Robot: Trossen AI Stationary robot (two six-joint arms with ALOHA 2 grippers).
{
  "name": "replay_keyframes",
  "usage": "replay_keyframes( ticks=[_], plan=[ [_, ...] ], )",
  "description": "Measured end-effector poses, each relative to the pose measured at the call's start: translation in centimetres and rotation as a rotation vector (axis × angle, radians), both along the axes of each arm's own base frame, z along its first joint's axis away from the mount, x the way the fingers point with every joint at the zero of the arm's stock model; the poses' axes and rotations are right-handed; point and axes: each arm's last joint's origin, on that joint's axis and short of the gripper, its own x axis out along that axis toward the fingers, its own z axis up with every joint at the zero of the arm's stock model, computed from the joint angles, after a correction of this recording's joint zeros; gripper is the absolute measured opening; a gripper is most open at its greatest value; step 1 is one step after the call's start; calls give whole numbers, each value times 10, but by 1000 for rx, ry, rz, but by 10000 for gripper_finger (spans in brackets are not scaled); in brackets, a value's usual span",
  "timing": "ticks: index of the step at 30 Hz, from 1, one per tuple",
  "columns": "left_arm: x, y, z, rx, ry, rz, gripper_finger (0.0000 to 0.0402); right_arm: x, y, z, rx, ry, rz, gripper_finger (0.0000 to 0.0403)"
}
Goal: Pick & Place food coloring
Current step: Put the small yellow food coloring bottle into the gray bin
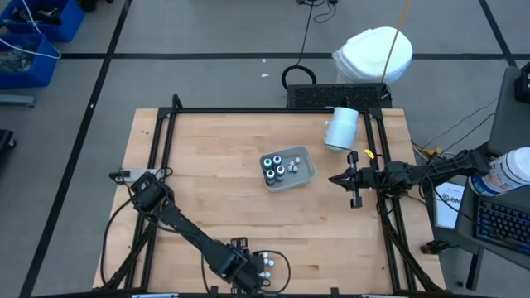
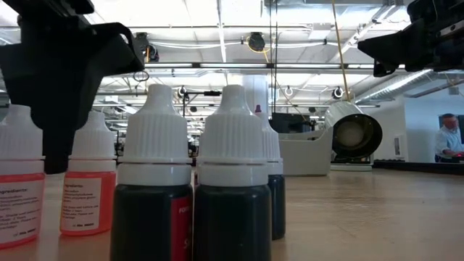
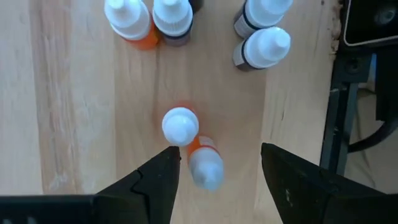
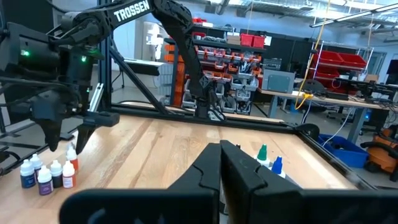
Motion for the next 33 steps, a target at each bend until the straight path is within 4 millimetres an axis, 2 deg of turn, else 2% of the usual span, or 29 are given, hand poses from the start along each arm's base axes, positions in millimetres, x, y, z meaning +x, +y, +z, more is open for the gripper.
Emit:
replay_keyframes(
  ticks=[11, 28, 33],
  plan=[
    [0, 0, -1, -28, 23, -7, 222, 0, 0, 0, -3, 0, -4, 0],
    [-1, 0, -1, -54, 57, -14, 72, 0, 0, 0, -8, 0, -5, 0],
    [-5, 1, 3, -75, 95, -67, 65, 0, 0, 0, -8, 0, -5, 0]
  ],
)
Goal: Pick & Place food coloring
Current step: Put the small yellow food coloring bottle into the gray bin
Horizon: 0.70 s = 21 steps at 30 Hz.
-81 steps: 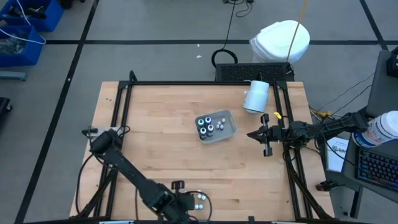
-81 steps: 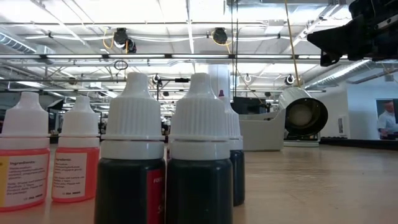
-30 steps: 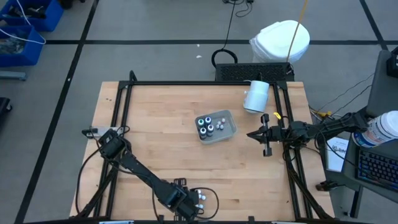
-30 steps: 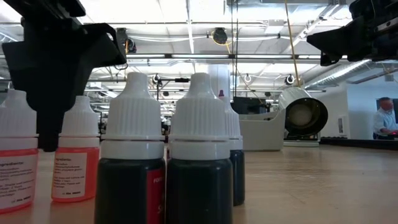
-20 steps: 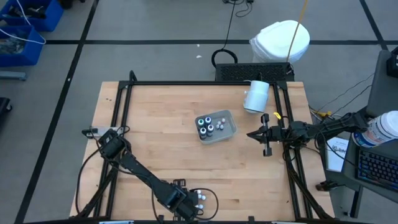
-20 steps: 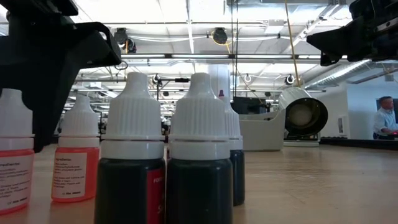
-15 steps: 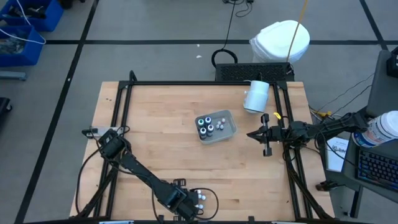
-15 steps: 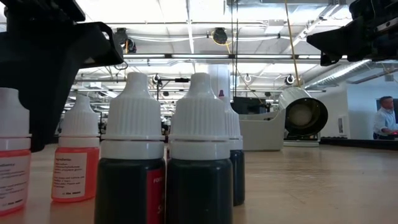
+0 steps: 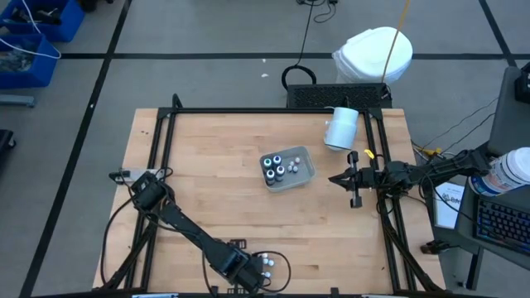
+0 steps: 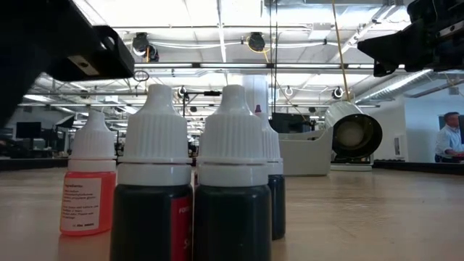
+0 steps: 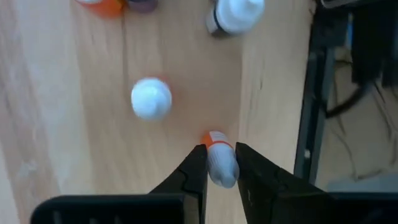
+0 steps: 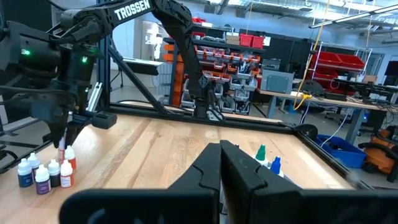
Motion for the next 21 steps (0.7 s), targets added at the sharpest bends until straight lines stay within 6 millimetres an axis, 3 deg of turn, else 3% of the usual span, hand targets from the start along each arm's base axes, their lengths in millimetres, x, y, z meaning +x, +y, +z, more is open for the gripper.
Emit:
replay_keyframes(
  ticks=[5, 12, 17, 21],
  plan=[
    [-6, 8, 34, 15, 34, -9, 65, 0, 0, 0, 0, -1, 0, 0],
    [3, 35, 122, 161, -228, -93, 65, 0, 0, 1, 4, -7, 0, 0],
    [30, 83, 177, 285, -450, -15, 65, 0, 0, 1, 7, -15, 1, 0],
    [53, 132, 188, 298, -488, -13, 65, 0, 0, 1, 18, -14, 2, 0]
  ],
)
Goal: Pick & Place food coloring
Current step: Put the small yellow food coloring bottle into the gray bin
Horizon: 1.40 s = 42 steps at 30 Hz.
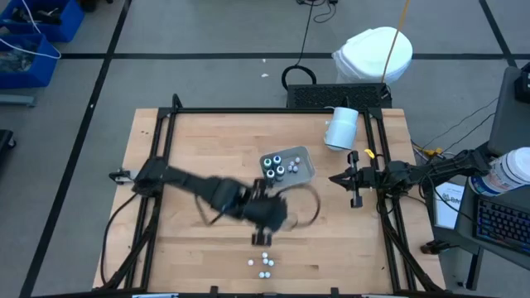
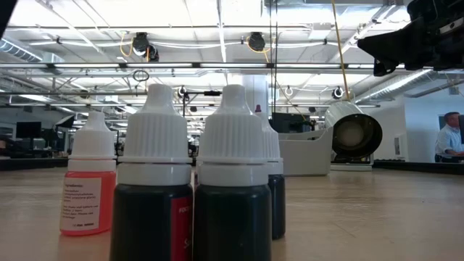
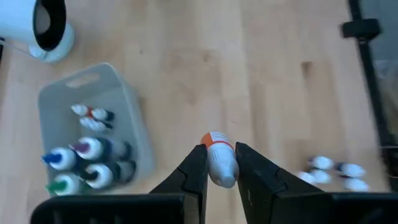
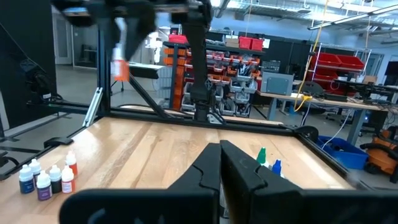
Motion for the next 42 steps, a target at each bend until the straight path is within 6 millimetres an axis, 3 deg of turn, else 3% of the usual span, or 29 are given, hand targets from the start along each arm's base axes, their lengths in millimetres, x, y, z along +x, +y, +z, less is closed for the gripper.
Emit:
replay_keyframes(
  ticks=[9, 13, 16, 20, 24, 32, 42],
  plan=[
    [44, 124, -8, 30, -70, 21, 65, 0, 0, -1, 19, 6, 2, 0],
    [60, 166, -31, -2, -47, 71, 65, 1, 0, -1, 34, 15, 4, 0],
    [79, 186, -57, -45, -60, 62, 65, 1, 0, -2, 34, 20, 4, 0],
    [95, 199, -94, -63, -16, 17, 65, 2, 0, -2, 34, 23, 4, 0],
    [99, 206, -122, -51, 78, 40, 65, 2, 0, -3, 32, 30, 4, 0],
    [103, 204, -138, -53, 116, 39, 77, 2, 0, -3, 15, 35, 2, 0],
    [107, 178, -143, 17, 130, -21, 64, 2, 0, -4, 38, 37, 4, 0]
  ],
)
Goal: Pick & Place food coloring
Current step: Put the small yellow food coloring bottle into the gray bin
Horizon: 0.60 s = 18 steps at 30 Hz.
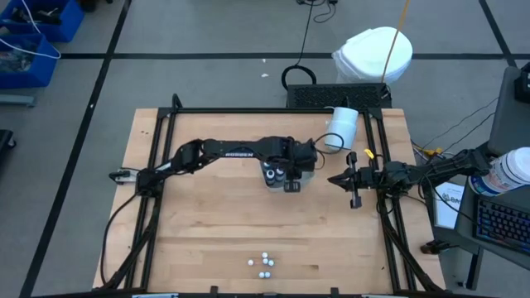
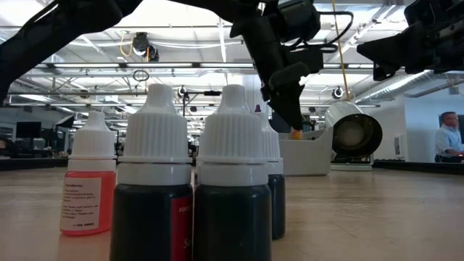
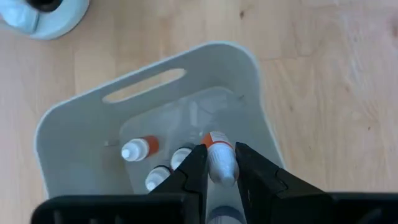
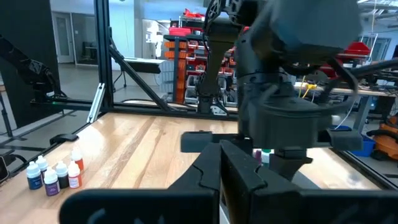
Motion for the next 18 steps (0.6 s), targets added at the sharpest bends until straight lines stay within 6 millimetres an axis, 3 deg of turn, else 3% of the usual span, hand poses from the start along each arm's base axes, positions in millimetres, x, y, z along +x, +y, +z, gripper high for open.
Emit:
replay_keyframes(
  ticks=[7, 18],
  plan=[
    [-1, -14, -6, 16, 46, -39, 65, 0, 0, 0, 0, 0, 0, 0],
    [1, -14, -14, 15, 63, -31, 66, 0, 0, 0, 0, 0, 0, 0]
  ],
)
